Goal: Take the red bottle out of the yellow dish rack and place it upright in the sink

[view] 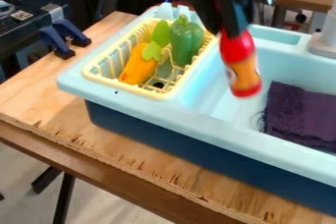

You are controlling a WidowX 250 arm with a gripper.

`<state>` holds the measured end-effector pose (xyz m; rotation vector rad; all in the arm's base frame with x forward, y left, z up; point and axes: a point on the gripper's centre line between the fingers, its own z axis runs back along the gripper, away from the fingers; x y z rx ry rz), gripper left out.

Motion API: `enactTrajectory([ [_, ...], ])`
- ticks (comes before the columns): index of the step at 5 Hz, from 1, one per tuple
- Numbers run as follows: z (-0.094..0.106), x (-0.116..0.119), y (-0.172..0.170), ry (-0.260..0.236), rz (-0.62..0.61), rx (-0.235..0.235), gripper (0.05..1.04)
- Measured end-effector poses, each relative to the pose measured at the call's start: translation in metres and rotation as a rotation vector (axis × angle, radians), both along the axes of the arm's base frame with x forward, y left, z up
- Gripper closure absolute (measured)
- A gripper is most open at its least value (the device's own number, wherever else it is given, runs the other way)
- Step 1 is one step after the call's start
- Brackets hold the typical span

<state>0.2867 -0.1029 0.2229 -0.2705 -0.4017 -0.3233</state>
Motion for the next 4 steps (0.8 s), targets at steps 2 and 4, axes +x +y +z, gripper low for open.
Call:
enactTrajectory([
  [2, -0.030, 0.006, 0.005, 0.016, 0.039, 0.085, 0.723],
  [4, -0.032, 0.008, 0.031, -0.008, 0.121, 0.128, 0.723],
])
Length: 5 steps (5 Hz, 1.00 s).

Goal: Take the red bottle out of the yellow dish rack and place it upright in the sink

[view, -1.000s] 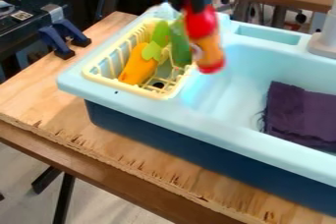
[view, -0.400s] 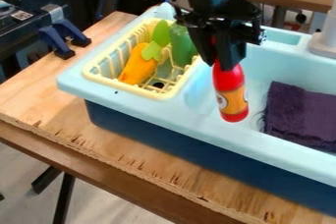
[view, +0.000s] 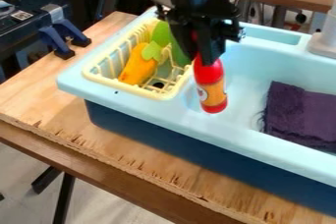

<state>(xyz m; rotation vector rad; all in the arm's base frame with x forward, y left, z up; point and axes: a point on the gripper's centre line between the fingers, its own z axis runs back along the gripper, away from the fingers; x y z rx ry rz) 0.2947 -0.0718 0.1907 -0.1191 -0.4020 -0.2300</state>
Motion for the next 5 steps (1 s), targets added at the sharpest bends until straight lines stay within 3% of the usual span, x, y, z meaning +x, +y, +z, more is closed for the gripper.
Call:
enactTrajectory([
  [1, -0.028, 0.001, 0.010, 0.090, 0.045, -0.040, 0.723],
  [3, -0.034, 0.001, 0.006, 0.120, 0.044, -0.049, 0.706],
  [4, -0.028, 0.001, -0.002, 0.117, 0.011, -0.047, 0.630],
  [5, -0.020, -0.001, -0.006, 0.095, -0.012, -0.049, 0.315],
])
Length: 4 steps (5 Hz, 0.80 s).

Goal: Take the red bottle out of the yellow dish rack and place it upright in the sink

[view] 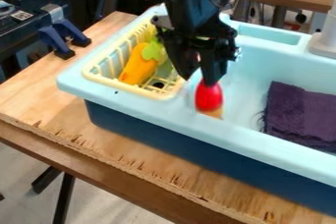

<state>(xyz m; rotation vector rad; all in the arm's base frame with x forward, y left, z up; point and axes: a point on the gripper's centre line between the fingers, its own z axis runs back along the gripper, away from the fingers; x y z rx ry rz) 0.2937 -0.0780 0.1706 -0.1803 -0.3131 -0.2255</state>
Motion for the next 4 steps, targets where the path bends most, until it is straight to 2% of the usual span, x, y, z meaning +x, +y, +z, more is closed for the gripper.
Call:
enactTrajectory([
  [1, 0.009, 0.003, -0.002, -0.030, 0.002, -0.016, 0.081],
  [3, 0.024, 0.003, 0.001, -0.062, 0.012, -0.024, 0.081],
  [4, 0.056, 0.001, 0.004, -0.161, 0.034, -0.088, 0.081],
])
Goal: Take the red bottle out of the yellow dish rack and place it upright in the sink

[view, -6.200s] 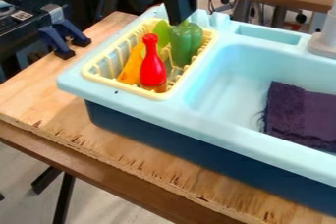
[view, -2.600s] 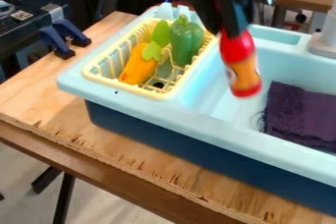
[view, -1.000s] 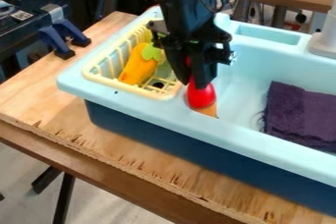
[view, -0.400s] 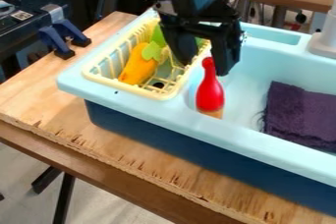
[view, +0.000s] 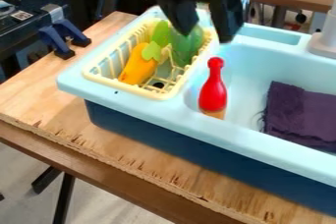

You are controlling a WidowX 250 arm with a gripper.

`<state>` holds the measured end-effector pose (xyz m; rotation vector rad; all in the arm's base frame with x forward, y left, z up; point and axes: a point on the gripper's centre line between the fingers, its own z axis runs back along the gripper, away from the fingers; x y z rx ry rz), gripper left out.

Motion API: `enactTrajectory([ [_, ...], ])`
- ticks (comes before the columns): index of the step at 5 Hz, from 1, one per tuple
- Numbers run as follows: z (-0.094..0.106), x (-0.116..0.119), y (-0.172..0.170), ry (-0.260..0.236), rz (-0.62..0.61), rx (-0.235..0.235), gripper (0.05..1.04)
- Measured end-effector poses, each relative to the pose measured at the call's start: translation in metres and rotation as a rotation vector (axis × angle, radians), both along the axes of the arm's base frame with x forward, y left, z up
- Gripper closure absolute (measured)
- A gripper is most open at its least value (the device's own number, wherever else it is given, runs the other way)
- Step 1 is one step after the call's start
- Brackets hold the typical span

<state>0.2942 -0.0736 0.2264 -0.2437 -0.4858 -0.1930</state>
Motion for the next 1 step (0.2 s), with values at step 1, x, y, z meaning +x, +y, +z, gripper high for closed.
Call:
enactTrajectory([
  [1, 0.0348, -0.0073, 0.0034, -0.088, 0.020, -0.032, 0.081],
])
